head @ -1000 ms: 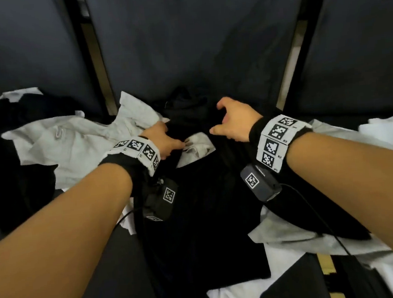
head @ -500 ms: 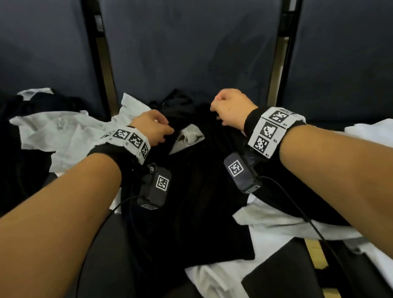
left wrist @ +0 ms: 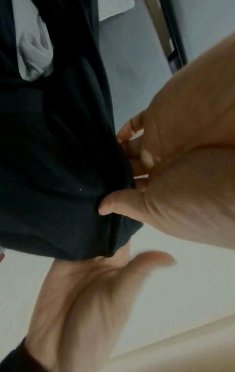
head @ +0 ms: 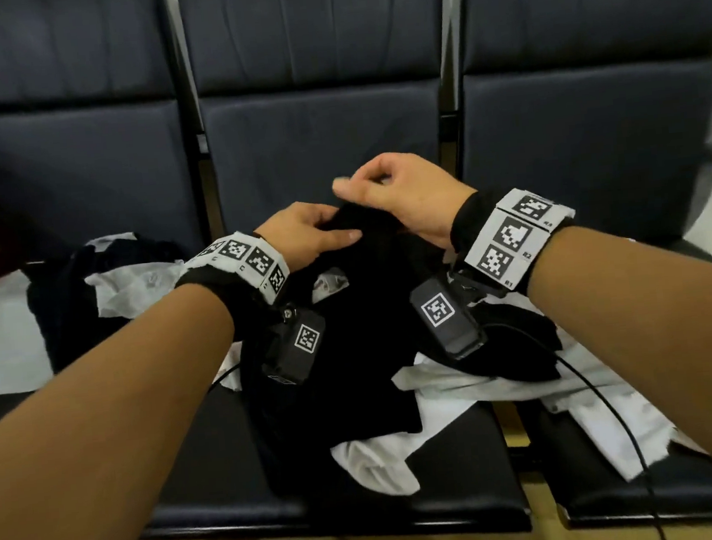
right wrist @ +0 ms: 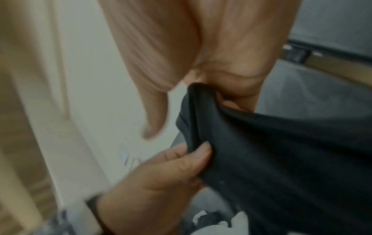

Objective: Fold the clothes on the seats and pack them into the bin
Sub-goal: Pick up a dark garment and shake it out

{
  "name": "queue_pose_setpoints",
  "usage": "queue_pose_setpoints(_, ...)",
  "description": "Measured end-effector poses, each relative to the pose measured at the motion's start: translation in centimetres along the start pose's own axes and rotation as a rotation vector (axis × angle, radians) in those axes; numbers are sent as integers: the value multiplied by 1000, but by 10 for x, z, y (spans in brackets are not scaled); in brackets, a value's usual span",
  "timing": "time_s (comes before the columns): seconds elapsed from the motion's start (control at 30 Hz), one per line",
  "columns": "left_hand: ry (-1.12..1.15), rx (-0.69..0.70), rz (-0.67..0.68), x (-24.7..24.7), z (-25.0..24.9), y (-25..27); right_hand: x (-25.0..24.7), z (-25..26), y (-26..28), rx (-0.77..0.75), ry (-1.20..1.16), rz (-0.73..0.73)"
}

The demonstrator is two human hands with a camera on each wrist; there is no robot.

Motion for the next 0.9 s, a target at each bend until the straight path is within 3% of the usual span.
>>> queue_pose_setpoints(0.1,-144,-1,-36,-14,-10,14,-4,16,22,-121,515,147)
queue_pose_setpoints(0.13,-193,-28,-19,-18,-12,19,-10,20,26,-124,531,139)
queue_pose_setpoints(0.27,-386,-75,68,-24,-17,38,-41,31,36,-18,124,-62)
queue_pose_setpoints(0.37,-414,-119,17,-35,-15,51,-65,40,42,17,-159,-200)
queue_pose_setpoints(0.43,-250,-111,-68,-47,-19,57,-77,41,44,55,-224,-222)
queue_pose_setpoints(0.57,169,7,-172,-67,-50,68,-93,40,52,101,-118,-254)
queue_pose_setpoints(0.63,181,68,-192,-77,-69,71,-90,46,56,115,-182,-201)
queue_pose_setpoints(0.77,147,113,-124,-79,-101,80,-57,73,77,103,-335,95)
queue_pose_setpoints(0.83,65,127,-94,-78,-110,87,-40,84,91,71,-186,198)
queue_pose_setpoints(0.9,-56,124,-90,-80,-108,94,-33,89,98,10,23,210)
Point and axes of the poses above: each hand's wrist, its own y-axis away from the middle knuckle, its own x-axis out of the palm, z = x × y, the point moved 7 cm from there along -y, towards the middle knuckle, and after that the axes turned 5 degrees about -z, right-handed, at the moved point
